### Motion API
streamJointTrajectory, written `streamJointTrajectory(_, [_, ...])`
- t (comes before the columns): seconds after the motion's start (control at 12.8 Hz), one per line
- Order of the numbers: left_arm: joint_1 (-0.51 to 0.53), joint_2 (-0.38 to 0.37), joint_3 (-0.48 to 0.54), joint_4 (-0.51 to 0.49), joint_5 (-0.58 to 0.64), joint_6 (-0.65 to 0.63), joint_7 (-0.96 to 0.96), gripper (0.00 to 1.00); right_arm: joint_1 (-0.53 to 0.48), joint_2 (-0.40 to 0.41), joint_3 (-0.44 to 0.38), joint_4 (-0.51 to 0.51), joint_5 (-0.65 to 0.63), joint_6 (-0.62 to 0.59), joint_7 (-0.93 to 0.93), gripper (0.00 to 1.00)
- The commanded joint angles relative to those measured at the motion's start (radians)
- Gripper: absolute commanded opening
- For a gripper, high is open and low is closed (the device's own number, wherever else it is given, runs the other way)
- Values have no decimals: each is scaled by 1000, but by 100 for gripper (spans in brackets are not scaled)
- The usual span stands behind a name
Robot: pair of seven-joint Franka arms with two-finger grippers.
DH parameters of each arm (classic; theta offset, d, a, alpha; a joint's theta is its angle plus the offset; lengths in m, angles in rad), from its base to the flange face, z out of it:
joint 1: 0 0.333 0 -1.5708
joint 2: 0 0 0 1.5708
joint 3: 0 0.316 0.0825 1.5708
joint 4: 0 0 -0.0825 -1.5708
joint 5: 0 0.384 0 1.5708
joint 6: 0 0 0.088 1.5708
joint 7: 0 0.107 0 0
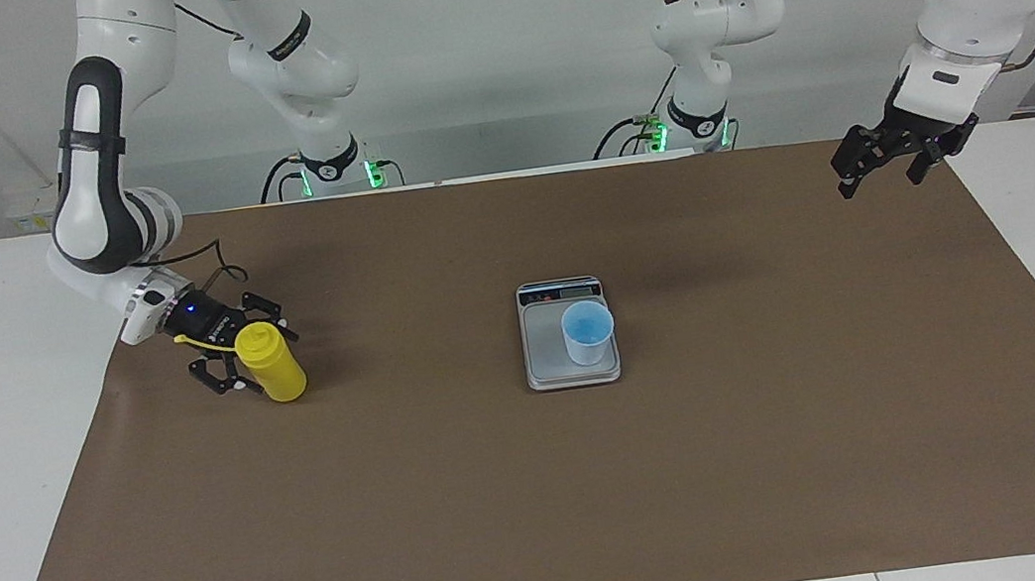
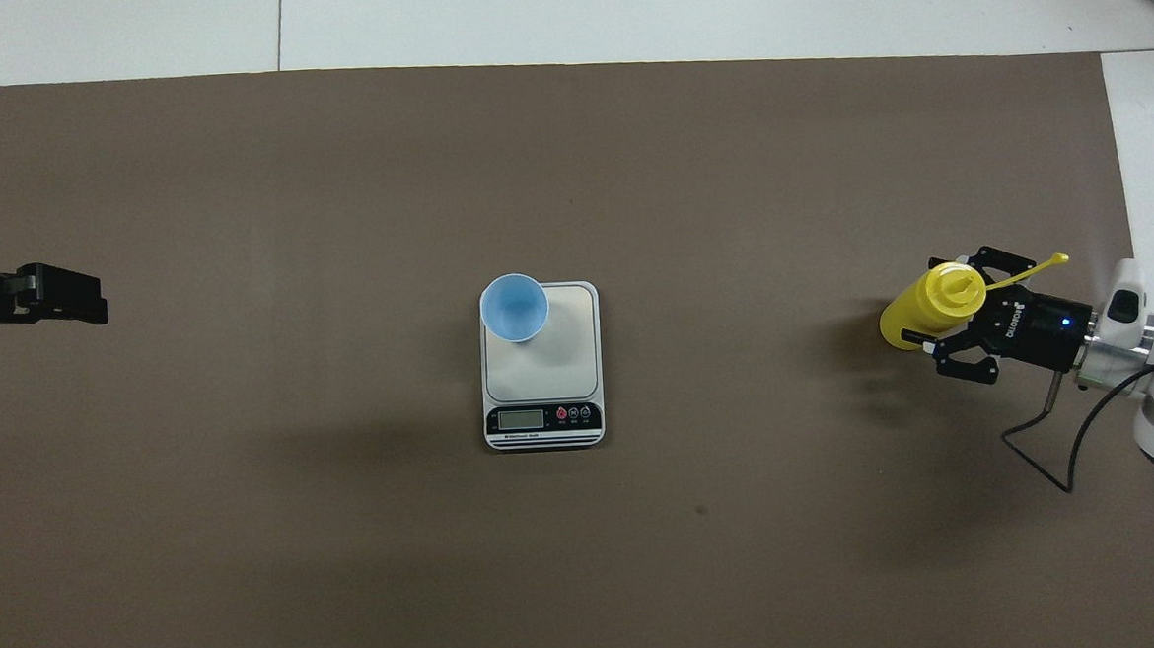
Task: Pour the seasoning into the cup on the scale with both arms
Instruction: 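Lower the yellow bottle onto the mat and open the right gripper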
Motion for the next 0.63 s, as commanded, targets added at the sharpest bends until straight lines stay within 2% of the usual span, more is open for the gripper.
streamJointTrajectory(0.0, [5, -21, -1, -14, -11, -6, -8, 100, -52, -19, 2, -9, -68, -13, -7, 100])
streamJointTrajectory(0.31, [5, -21, -1, -14, -11, -6, -8, 100, -108, -19, 2, -6, -162, -13, 7, 100])
streamJointTrajectory(0.55, [5, -21, -1, -14, -11, -6, -8, 100, -123, -56, -2, 19, -280, -13, 81, 100])
